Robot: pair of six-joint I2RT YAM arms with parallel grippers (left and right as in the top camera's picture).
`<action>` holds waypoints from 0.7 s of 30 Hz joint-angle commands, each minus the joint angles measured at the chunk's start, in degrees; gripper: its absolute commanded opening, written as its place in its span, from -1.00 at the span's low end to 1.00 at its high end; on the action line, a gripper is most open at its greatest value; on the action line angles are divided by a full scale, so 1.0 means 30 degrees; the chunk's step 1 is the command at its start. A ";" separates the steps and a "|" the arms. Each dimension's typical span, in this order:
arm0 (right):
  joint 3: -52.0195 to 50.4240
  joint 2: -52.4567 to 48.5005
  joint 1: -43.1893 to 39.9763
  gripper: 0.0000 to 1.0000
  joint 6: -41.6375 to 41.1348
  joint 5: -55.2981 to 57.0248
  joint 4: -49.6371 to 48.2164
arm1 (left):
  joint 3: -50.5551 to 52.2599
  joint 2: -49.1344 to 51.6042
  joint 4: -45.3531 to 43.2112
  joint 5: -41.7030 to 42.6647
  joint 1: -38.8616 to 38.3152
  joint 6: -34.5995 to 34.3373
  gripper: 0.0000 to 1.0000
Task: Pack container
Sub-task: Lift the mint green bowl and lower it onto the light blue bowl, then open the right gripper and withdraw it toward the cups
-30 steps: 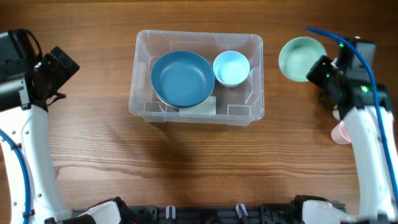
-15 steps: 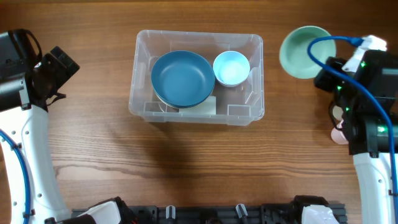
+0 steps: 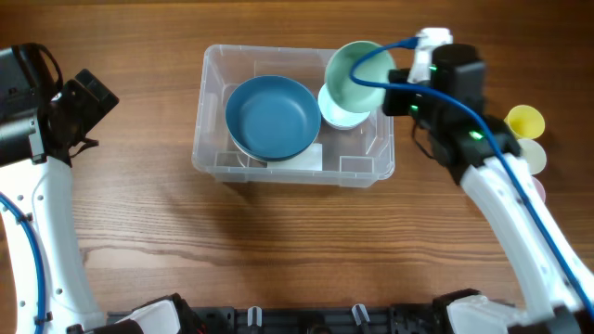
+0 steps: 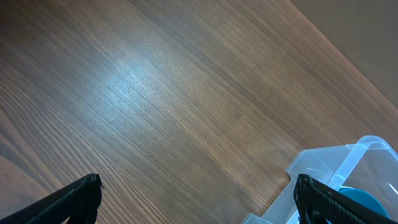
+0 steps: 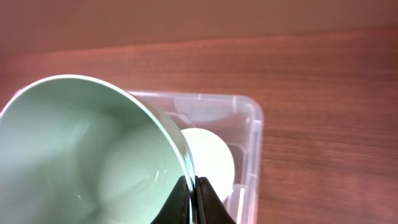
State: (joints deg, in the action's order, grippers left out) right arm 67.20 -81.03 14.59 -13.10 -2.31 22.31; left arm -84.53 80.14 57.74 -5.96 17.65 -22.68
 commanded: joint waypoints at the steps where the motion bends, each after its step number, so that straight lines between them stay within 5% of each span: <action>1: 0.0080 -0.1661 0.0197 -0.91 -0.0175 0.0525 -0.0823 | -0.0240 -0.0160 0.0000 0.0022 0.0087 -0.0175 0.99; 10: 0.0080 -0.3351 0.0189 -0.91 -0.0306 0.0510 -0.1246 | -0.0240 -0.0160 0.0000 0.0022 0.0087 -0.0168 1.00; 16: 0.0080 -0.3381 0.0189 -0.02 -0.0262 0.0444 -0.1377 | -0.0240 -0.0160 0.0000 0.0022 0.0087 -0.0175 0.99; 21: 0.0131 -0.2244 0.0080 0.05 -0.0583 -0.0372 -0.0998 | -0.0240 -0.0160 0.0000 0.0022 0.0087 -0.0175 0.99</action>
State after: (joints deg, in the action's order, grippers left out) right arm 67.20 -90.52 14.96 -13.76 -1.72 18.50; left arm -84.53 80.14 57.71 -5.98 17.65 -22.68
